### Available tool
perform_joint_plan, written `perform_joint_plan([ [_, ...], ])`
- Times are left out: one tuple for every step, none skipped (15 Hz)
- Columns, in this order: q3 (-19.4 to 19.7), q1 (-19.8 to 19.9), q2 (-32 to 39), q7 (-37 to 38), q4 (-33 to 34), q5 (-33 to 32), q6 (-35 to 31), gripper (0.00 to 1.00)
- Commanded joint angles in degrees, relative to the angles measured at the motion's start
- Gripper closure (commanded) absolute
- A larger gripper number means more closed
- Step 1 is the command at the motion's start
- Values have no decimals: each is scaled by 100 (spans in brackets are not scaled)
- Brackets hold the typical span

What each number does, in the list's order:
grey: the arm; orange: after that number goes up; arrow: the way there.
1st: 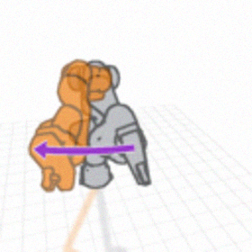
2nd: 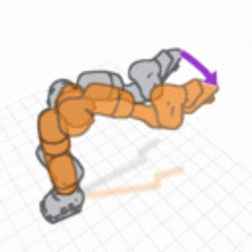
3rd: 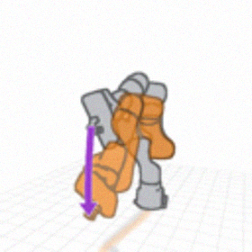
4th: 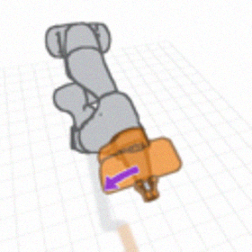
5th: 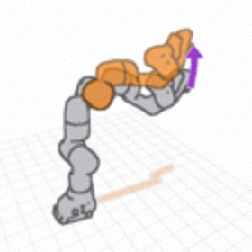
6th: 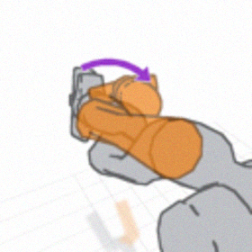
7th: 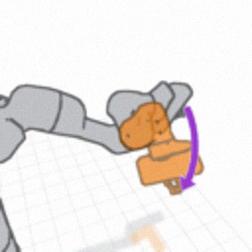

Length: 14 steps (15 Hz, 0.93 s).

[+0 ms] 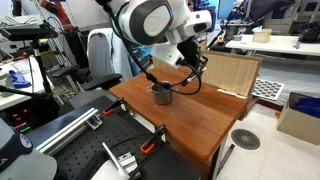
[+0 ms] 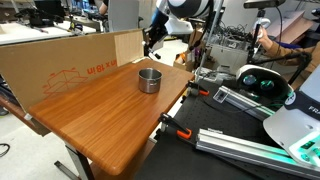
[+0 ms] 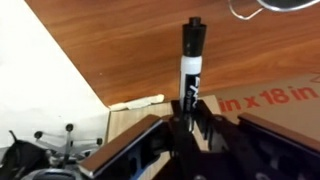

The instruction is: Pick the marker and put it in the pot

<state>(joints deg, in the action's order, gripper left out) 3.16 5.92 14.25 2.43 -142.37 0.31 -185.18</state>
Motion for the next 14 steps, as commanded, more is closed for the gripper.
perform_joint_plan([
  [-428, 115, -336, 44, -417, 18, -543, 95],
  [-649, 187, -381, 124, -496, -5, -650, 95],
  [-595, 56, -374, 113, -581, -42, -875, 95],
  [-431, -202, -406, 29, -659, 31, -1044, 95],
  [-450, -225, -369, 40, -718, 31, -1254, 95],
  [-414, -293, -359, -1, -777, 31, -1436, 95],
  [-413, -316, -328, 3, -827, 36, -1576, 95],
  [-372, -379, -566, -59, -730, 71, -1266, 95],
  [-362, -406, -565, -85, -744, 78, -1313, 95],
  [-335, -482, -615, -211, -722, 195, -1316, 95],
  [-368, -435, -643, -125, -701, 59, -1308, 95],
  [-369, -498, -693, -229, -704, 160, -1307, 95],
  [-377, -517, -704, -241, -705, 155, -1306, 95],
  [-387, -548, -696, -257, -713, 154, -1306, 95],
])
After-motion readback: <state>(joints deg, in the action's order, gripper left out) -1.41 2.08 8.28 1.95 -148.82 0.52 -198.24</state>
